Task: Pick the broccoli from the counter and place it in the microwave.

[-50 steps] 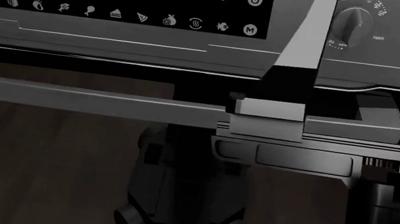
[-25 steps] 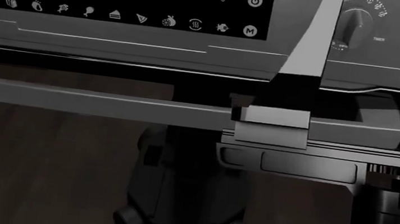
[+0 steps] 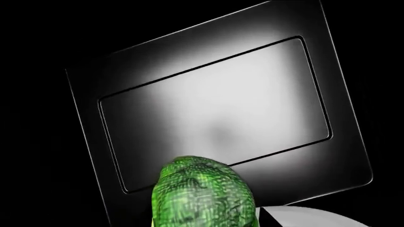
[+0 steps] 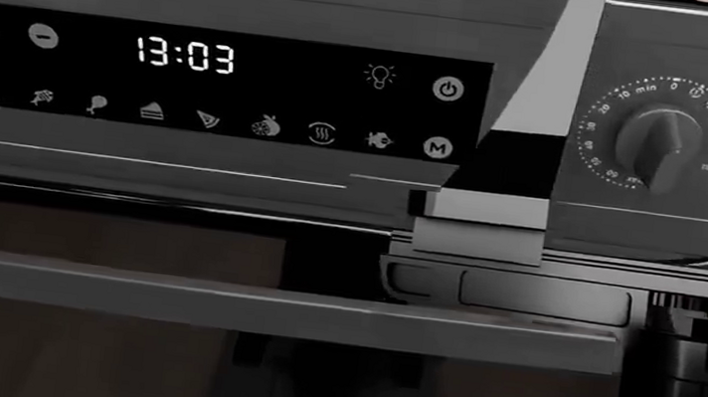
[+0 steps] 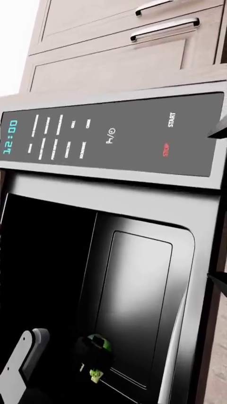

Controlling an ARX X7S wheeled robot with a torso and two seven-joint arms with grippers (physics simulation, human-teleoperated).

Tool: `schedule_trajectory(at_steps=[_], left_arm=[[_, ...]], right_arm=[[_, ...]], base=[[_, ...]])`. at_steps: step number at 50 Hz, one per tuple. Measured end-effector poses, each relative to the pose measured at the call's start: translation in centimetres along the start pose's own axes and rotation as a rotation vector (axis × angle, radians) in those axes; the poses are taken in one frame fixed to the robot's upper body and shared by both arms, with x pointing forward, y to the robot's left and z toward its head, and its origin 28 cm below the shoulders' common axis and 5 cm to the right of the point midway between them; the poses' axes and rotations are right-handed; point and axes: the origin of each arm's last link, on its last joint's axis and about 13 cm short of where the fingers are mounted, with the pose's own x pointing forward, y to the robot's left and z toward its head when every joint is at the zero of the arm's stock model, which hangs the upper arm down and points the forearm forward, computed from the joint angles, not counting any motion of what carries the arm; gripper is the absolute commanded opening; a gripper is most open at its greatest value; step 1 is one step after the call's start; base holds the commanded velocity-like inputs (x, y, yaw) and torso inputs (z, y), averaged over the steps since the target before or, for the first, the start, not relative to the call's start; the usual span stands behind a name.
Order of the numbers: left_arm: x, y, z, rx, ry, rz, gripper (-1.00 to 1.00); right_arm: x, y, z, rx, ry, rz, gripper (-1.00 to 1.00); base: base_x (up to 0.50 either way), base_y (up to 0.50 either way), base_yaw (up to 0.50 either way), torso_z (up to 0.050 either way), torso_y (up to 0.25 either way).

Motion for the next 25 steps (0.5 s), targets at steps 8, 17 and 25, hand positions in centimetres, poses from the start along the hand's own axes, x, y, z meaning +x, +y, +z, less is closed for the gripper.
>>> schedule_trajectory(at_steps=[8,17,25], left_arm=[[0.2,-0.1,-0.6,0.003,0.02,-0.007,-1.0],[0.5,-0.5,-2.0,0.032,0.08,-0.026,-1.0],[0.8,-0.9,-3.3,0.058,0.124,-0.038,1.0]], right_arm=[[-0.1,0.0,0.0,0.001,0.003,0.001,1.0],[-0.2,0.0,0.1,0.005,0.001,-0.004,1.0],[-0.3,0.0,0.1,0.009,-0.002,-0.007,1.0]], base=[[0.19,0.0,0.0,0.0,0.003],[0.0,0.0,0.0,0.0,0.0],[0.0,0.0,0.0,0.0,0.0]])
